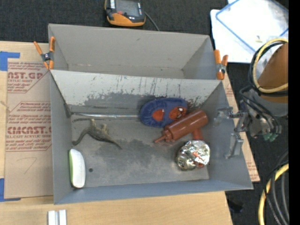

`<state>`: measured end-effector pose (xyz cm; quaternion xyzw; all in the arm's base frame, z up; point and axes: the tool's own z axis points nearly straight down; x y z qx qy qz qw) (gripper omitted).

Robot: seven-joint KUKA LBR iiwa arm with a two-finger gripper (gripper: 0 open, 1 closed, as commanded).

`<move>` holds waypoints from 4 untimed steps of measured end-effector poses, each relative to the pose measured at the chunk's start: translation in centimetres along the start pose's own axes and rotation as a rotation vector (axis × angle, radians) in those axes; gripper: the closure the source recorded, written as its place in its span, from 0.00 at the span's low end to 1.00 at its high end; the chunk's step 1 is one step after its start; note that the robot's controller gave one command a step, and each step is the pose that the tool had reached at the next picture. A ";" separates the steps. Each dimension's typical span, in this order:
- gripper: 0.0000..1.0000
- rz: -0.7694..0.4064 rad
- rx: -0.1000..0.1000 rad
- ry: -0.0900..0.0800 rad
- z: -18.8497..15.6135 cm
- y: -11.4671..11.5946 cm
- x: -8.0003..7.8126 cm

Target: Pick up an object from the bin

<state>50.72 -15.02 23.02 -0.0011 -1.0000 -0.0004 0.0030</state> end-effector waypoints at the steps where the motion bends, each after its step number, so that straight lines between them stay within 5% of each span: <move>1: 0.00 -0.002 0.001 -0.008 -0.4 0.1 -0.2; 2: 0.00 0.083 0.002 -0.011 13.6 0.9 0.0; 3: 0.00 0.161 0.003 -0.018 16.1 2.4 1.0; 4: 0.00 0.111 0.002 -0.011 16.0 1.4 0.4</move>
Offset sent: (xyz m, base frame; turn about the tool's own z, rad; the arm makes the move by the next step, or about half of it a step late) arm -0.0027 0.0100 -0.1602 0.0953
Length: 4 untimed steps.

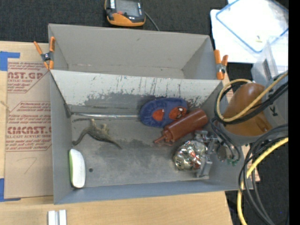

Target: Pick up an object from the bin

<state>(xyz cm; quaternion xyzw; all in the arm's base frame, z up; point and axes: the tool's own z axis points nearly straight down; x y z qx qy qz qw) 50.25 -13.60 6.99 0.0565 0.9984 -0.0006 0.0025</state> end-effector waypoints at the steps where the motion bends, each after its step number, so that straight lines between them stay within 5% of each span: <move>1: 0.00 0.043 0.001 -0.007 0.1 0.9 0.6; 2: 1.00 0.010 0.001 -0.003 0.0 0.2 0.1; 4: 1.00 0.011 0.000 -0.001 -2.3 0.3 0.2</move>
Offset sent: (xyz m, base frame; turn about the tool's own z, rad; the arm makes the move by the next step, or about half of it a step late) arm -0.0013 0.0016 -0.0001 0.0109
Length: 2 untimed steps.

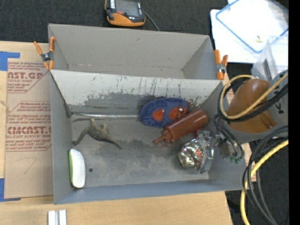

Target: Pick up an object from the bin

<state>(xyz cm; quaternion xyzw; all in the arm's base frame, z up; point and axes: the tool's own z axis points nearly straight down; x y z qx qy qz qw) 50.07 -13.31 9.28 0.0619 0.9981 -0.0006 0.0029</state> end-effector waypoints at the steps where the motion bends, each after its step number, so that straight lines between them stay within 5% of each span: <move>1: 1.00 0.000 0.000 -0.003 -1.5 0.0 -0.1; 2: 1.00 0.000 -0.002 0.007 -4.1 0.1 0.1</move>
Offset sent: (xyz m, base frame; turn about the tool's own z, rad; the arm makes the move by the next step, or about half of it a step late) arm 0.0007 -0.0001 0.0868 -0.0002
